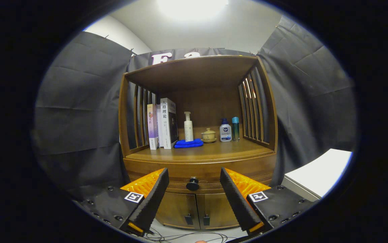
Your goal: Pull open the drawer, take out the items inside it, and place them on the countertop above the cabinet.
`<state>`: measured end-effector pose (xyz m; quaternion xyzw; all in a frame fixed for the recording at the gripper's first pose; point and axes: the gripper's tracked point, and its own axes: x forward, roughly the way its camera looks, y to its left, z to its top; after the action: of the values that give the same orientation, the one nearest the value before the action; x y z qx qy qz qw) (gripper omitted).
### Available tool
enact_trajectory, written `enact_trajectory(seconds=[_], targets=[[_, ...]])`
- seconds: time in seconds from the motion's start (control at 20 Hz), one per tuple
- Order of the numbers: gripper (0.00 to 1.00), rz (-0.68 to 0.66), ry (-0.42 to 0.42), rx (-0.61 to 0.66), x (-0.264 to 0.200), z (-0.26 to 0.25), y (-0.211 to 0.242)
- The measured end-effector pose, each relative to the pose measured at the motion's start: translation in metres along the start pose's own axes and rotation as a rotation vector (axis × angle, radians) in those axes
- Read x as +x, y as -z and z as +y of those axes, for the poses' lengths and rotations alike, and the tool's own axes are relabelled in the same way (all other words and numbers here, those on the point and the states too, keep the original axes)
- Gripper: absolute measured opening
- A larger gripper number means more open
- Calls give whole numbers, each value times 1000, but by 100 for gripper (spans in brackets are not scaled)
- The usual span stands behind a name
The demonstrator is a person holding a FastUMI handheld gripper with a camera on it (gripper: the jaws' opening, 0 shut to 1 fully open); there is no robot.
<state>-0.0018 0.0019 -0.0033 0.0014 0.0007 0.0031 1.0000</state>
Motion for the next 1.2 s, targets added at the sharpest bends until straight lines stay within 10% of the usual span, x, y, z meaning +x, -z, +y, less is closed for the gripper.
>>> enact_trajectory(seconds=[1.2], targets=[[97, 86, -56, 5, 68, 23, 28]])
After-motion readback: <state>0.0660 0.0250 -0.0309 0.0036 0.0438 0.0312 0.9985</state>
